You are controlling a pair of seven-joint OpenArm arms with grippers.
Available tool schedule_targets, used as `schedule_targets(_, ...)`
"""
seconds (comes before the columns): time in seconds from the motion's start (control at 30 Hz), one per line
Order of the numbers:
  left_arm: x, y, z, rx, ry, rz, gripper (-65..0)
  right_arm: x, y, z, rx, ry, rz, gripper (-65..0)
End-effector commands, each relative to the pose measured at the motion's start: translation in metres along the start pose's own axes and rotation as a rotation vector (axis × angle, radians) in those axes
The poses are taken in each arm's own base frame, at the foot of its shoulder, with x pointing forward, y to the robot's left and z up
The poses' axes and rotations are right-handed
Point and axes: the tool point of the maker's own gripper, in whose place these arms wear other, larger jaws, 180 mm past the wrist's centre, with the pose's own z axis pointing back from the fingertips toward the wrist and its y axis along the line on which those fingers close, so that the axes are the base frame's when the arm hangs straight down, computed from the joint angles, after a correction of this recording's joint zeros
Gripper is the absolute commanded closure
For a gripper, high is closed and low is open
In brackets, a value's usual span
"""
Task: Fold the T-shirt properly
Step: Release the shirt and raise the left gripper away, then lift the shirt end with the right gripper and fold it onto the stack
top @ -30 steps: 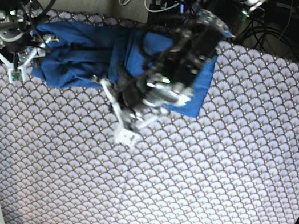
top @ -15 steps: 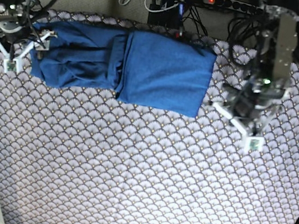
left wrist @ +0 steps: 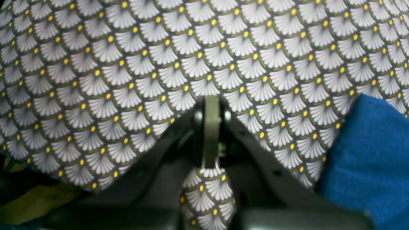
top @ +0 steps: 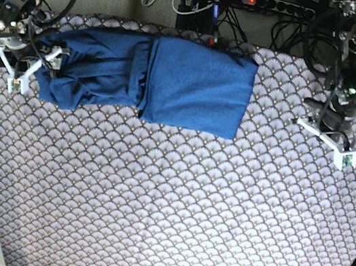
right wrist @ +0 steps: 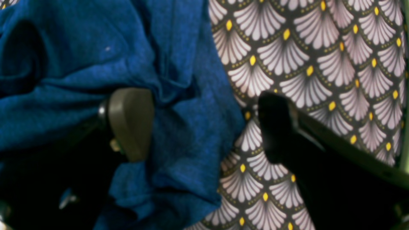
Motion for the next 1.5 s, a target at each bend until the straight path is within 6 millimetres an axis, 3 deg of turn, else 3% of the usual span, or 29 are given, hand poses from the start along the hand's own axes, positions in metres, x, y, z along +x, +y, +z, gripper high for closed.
schedule_targets(0.0, 0.014, 0.001, 0.003, 0.005, -0.049, -0.004, -0.1, -0.006, -0.005, 0.001, -0.021, 0.039, 0.021, -51.0)
schedule_targets(0.13, 0.014, -0.001, 0.003, 0.0, -0.048, 0.003, -0.1, -0.009, -0.004, 0.001, -0.019, 0.043, 0.021, -49.0)
schedule_targets(0.23, 0.014, -0.002, 0.003, -0.001, -0.049, 0.003, -0.1, -0.011, -0.003, 0.0, -0.014, 0.05, 0.022, -40.8)
schedule_targets(0.33, 0.015, 0.0, 0.003, 0.004, -0.051, 0.003, -0.1, -0.013, -0.002, 0.0, -0.012, 0.056, 0.022, -28.1)
schedule_targets(0.5, 0.017, 0.004, 0.003, 0.017, -0.055, -0.007, -0.1, -0.018, 0.002, 0.001, -0.005, 0.066, 0.021, 0.0)
schedule_targets(0.67, 0.022, 0.017, 0.005, 0.044, -0.066, -0.032, -0.1, -0.006, -0.001, 0.009, -0.026, 0.027, 0.032, 0.0)
schedule_targets(0.9, 0.038, 0.079, 0.017, 0.182, -0.112, 0.077, -0.1, 0.029, 0.014, 0.048, -0.067, -0.109, 0.085, 0.0)
schedule_targets(1.07, 0.045, 0.13, 0.034, 0.302, -0.143, 0.116, -0.1, 0.048, 0.055, 0.069, -0.009, -0.184, 0.162, 0.0)
schedule_targets(1.17, 0.051, 0.155, 0.045, 0.362, -0.161, 0.114, -0.1, 0.046, 0.093, 0.068, 0.075, -0.187, 0.18, 0.0)
schedule_targets(1.3, 0.052, 0.182, 0.058, 0.424, -0.171, 0.109, -0.1, 0.04, 0.13, 0.07, 0.159, -0.184, 0.169, 0.0)
schedule_targets(1.47, 0.054, 0.207, 0.072, 0.486, -0.176, 0.105, -0.1, 0.039, 0.161, 0.075, 0.228, -0.194, 0.158, 0.0)
